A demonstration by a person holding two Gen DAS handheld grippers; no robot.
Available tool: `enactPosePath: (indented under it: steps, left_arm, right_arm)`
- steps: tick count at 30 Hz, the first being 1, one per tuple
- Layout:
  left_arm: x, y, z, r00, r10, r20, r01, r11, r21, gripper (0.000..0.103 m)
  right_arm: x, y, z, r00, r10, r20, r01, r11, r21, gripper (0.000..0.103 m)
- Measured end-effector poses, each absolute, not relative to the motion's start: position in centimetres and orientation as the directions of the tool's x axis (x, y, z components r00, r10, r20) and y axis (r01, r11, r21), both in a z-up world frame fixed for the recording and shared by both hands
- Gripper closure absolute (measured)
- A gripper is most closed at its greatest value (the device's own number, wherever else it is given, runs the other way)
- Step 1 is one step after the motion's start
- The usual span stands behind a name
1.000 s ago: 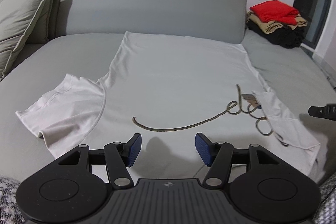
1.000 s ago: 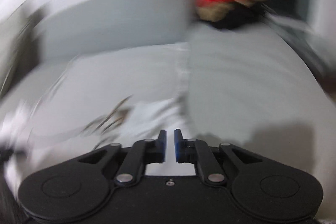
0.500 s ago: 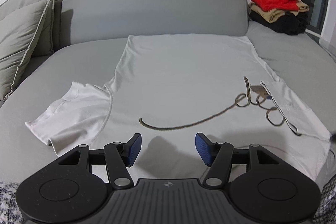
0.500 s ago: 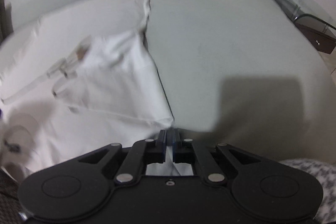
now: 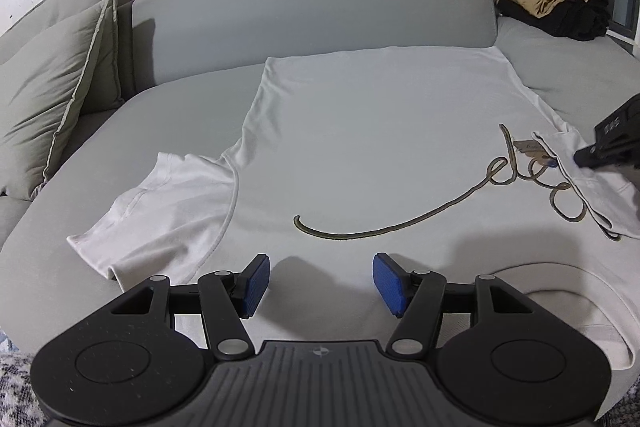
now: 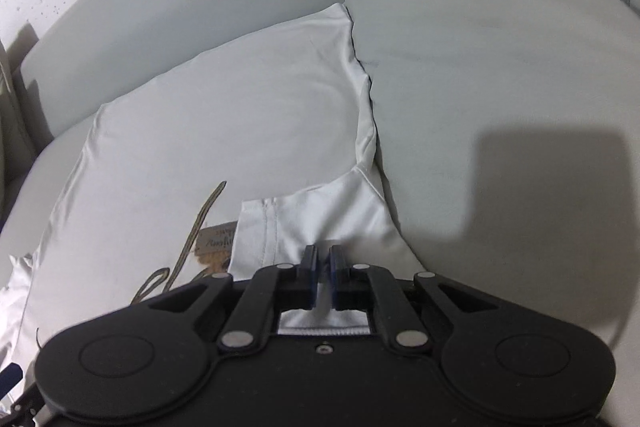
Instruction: Fold clothes
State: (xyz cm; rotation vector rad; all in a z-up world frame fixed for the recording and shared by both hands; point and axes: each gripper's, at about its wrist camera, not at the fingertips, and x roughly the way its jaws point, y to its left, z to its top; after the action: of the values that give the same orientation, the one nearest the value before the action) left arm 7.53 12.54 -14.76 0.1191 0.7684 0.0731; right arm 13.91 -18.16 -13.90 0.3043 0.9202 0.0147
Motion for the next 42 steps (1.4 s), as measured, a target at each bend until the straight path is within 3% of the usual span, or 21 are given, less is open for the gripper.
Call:
enactPosePath:
  steps: [3, 6, 10, 15, 22, 25, 28, 30, 33, 36, 42]
  left_arm:
    - [7.7, 12.5, -14.9, 0.711, 0.104, -0.695, -0.023, 0.992, 0.125, 0.043]
    - [7.6, 12.3, -15.0, 0.712, 0.104, -0.695, -0.020, 0.992, 0.128, 0.043]
    - [6.8, 12.3, -14.7, 0.727, 0.113, -0.677, -0.019, 0.989, 0.145, 0.042]
    - [5.7, 12.3, -14.3, 0.743, 0.117, -0.659, -0.013, 0.987, 0.161, 0.042]
    - [2.6, 10.8, -14.4, 0.661, 0.021, -0.750, 0.164, 0.971, 0.171, 0.051]
    - [0.6, 11.5, -14.8, 0.545, -0.089, -0.834, 0.231, 0.972, 0.047, 0.050]
    - [-0.3, 13.5, -14.1, 0.583, -0.120, -0.804, 0.167, 0.986, -0.026, 0.051]
    - [-0.4, 15.4, -12.6, 0.684, -0.096, -0.723, 0.079, 0.995, -0.058, 0.048]
    - [0.1, 19.3, -11.1, 0.765, -0.010, -0.644, -0.084, 0.990, -0.115, 0.041]
    - [2.0, 24.3, -10.3, 0.774, 0.084, -0.628, -0.272, 0.939, -0.211, 0.042]
    - [4.6, 33.1, -11.2, 0.722, 0.165, -0.672, -0.542, 0.739, -0.400, 0.050]
  right_arm:
    - [13.3, -18.4, -13.5, 0.672, 0.146, -0.726, 0.104, 0.952, 0.288, 0.096]
    - [13.4, -18.3, -14.1, 0.635, 0.217, -0.741, 0.068, 0.940, 0.334, 0.090]
    - [10.7, -16.2, -12.6, 0.654, 0.189, -0.732, -0.013, 0.971, 0.239, 0.089]
    - [4.7, -16.9, -10.3, 0.704, 0.349, -0.619, -0.106, 0.913, 0.395, 0.077]
    - [1.1, -16.1, -11.8, 0.530, 0.443, -0.723, -0.116, 0.883, 0.456, 0.082]
    - [-1.3, -15.3, -11.8, 0.457, 0.464, -0.759, -0.156, 0.882, 0.445, 0.082]
    - [-3.0, -15.0, -11.9, 0.406, 0.511, -0.757, -0.185, 0.858, 0.480, 0.082]
    - [-2.8, -15.3, -10.9, 0.466, 0.534, -0.705, -0.205, 0.841, 0.501, 0.082]
    - [-0.9, -15.4, -8.7, 0.564, 0.540, -0.624, -0.232, 0.829, 0.509, 0.061]
    - [2.6, -15.4, -8.1, 0.570, 0.580, -0.582, -0.239, 0.795, 0.558, 0.052]
    - [7.6, -15.4, -12.5, 0.502, 0.668, -0.550, -0.103, 0.677, 0.729, 0.051]
